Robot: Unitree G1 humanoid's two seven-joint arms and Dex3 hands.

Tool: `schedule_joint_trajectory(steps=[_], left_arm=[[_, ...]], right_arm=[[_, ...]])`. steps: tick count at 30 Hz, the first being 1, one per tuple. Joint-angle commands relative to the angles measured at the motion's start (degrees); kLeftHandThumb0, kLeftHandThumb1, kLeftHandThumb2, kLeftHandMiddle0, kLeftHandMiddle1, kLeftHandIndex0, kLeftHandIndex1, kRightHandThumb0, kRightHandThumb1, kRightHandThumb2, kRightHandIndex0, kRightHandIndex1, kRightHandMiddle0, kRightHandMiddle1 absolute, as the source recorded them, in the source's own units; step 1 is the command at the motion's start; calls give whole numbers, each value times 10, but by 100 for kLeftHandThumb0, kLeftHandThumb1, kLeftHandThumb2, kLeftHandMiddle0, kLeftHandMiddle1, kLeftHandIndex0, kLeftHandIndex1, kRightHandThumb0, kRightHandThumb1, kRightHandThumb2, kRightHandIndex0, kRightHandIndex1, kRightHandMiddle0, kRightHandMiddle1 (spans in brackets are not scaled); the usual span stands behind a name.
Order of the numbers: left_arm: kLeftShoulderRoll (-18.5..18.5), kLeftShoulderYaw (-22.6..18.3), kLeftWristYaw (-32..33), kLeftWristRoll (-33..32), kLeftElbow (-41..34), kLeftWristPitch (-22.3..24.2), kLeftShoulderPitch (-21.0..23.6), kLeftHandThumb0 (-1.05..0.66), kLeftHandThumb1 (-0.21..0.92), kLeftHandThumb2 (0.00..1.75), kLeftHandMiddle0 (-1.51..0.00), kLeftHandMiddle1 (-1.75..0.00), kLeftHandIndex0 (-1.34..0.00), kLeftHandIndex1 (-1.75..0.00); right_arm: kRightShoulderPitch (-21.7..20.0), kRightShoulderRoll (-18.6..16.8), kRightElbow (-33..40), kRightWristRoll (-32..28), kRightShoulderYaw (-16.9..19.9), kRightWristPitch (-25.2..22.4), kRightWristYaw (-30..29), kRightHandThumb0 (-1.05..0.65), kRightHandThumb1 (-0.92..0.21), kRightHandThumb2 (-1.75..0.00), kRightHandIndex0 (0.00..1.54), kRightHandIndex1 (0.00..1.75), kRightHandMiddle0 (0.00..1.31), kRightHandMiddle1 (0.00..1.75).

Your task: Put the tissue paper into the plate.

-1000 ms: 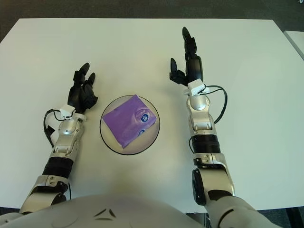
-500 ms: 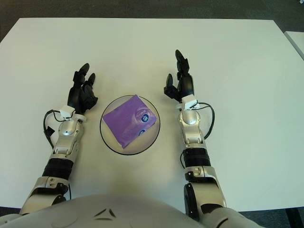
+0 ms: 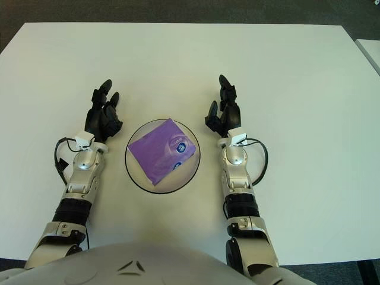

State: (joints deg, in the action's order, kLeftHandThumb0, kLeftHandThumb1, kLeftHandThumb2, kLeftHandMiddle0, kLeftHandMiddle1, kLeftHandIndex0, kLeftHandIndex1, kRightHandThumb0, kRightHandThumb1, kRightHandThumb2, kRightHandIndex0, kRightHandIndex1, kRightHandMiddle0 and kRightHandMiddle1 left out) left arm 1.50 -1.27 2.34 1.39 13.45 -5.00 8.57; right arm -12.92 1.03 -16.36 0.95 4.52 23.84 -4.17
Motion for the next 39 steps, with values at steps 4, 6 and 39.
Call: schedule_joint_trajectory(steps=[4, 6, 39], left_arm=[[-4, 4, 0, 3, 32, 56, -54, -77, 92, 98, -32, 0, 0, -50], [-4, 5, 0, 3, 31, 57, -54, -77, 92, 98, -32, 0, 0, -50], [-4, 4, 4, 4, 8, 54, -60, -77, 92, 99, -33, -1, 0, -54]], right_arm=[[25, -13, -3, -6, 3, -12, -8, -67, -92, -102, 16, 2, 0, 42], [29, -17, -9, -4, 3, -11, -12, -67, -92, -101, 16, 2, 0, 43], [24, -21, -64, -3, 11, -34, -37, -60, -92, -97, 16, 1, 0, 45]])
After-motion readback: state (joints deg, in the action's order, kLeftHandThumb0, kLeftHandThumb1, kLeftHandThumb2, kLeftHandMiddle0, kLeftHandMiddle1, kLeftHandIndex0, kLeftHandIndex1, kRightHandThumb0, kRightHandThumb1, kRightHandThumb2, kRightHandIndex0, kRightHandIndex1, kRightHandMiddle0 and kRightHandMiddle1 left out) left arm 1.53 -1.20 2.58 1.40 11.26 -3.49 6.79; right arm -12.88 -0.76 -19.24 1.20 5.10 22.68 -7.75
